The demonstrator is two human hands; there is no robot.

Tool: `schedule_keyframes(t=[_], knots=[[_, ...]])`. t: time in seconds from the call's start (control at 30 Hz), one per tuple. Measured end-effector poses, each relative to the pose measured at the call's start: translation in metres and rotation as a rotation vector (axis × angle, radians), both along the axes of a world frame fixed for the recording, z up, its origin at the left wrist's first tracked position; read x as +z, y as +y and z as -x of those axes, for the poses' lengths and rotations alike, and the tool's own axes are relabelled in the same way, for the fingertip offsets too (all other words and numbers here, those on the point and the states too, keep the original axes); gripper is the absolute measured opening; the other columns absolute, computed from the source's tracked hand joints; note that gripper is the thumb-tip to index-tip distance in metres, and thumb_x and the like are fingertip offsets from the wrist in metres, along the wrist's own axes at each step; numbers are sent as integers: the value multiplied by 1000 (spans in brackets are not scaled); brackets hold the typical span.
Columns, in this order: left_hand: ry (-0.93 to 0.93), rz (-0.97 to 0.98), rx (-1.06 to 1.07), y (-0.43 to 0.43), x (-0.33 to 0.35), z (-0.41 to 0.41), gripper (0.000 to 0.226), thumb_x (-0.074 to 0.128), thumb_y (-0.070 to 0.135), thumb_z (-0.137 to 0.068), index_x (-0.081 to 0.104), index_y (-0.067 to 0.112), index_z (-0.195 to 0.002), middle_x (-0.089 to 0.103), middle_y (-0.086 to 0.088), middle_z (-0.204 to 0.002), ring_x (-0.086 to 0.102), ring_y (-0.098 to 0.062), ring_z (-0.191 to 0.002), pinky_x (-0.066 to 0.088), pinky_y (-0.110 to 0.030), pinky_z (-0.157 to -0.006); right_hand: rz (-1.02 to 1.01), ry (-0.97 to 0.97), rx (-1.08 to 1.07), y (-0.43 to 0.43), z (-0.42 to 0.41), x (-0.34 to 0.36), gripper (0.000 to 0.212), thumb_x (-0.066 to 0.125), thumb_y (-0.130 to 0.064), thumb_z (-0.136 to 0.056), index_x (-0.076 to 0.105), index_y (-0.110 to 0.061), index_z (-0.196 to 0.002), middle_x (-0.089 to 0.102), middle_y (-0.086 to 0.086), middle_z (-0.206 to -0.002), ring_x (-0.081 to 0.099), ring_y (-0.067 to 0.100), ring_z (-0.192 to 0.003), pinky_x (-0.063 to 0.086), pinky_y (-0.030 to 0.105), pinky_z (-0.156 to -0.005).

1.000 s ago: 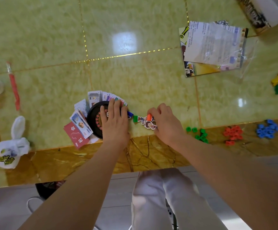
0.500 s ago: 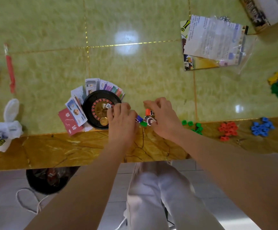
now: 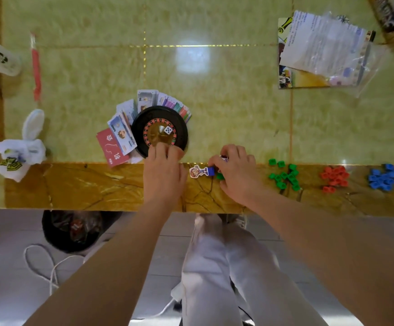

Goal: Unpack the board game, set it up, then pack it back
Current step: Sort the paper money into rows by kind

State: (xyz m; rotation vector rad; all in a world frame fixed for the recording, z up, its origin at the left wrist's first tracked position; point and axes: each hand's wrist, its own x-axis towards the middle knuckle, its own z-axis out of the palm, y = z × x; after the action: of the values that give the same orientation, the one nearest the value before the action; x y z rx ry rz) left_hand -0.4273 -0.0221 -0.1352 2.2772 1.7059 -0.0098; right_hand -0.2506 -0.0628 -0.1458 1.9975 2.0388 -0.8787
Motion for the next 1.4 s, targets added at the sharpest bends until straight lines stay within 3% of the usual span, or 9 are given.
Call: schedule_keyframes(t=[0.17,0.3,0.4,0.47,0.67,0.87,1.13,1.27,1.4], knots=[[-136,98,322,-6,4,13,17,56,13,-88,57,12,-105,49,-5,-102,49,-22,-91,43,-32,-74,-59,149,-85,7,5,8,52,61,-25,-82,47,-31,-131,33,2,-134,31,21,-125,26,39,-102],[-134,141,440,-1,5,34,20,54,16,-90,59,14,-110,53,-7,-112,51,-23,-98,42,-32,-72,2,524,-535,34,32,12,32,53,-17,-94,54,-16,-126,50,2,-117,54,16,-88,49,38,-88],[-149,207,434,8,3,49,20,51,15,-91,60,15,-110,53,-5,-114,47,-17,-89,37,-30,-69,115,608,-806,59,52,6,29,51,-19,-95,55,-13,-123,58,2,-104,62,26,-94,51,45,-91],[-146,235,411,13,1,58,19,51,15,-91,60,14,-108,54,-3,-112,45,-14,-86,35,-28,-69,159,619,-900,72,64,3,29,55,-23,-94,56,-10,-120,63,7,-107,64,30,-98,51,48,-92],[-157,274,272,37,-2,90,23,52,12,-90,58,9,-112,54,-6,-109,53,-23,-95,39,-30,-71,156,416,-899,93,81,-4,26,56,-22,-95,61,-5,-115,65,12,-114,59,29,-107,46,41,-95],[-168,274,158,68,-1,110,35,53,5,-88,58,5,-123,48,-9,-120,50,-25,-106,42,-32,-83,149,363,-958,104,83,-3,25,48,-17,-98,59,-4,-116,63,12,-113,57,26,-100,41,30,-82],[-129,265,135,84,6,123,23,56,12,-92,61,10,-115,45,-7,-125,52,-22,-103,41,-27,-76,141,388,-854,102,81,7,20,48,-16,-95,60,-5,-107,61,9,-96,54,24,-89,42,35,-78],[-116,280,187,69,8,132,18,51,12,-93,61,9,-108,51,-9,-112,55,-26,-94,39,-32,-69,219,357,-618,86,88,20,11,48,-15,-94,55,-9,-86,53,3,-74,48,21,-72,34,29,-56],[-77,393,307,51,7,140,17,48,12,-93,63,12,-101,62,-7,-103,58,-27,-87,38,-31,-68,291,278,-390,66,101,24,15,49,-19,-95,60,-9,-97,61,10,-89,55,27,-85,39,31,-67]])
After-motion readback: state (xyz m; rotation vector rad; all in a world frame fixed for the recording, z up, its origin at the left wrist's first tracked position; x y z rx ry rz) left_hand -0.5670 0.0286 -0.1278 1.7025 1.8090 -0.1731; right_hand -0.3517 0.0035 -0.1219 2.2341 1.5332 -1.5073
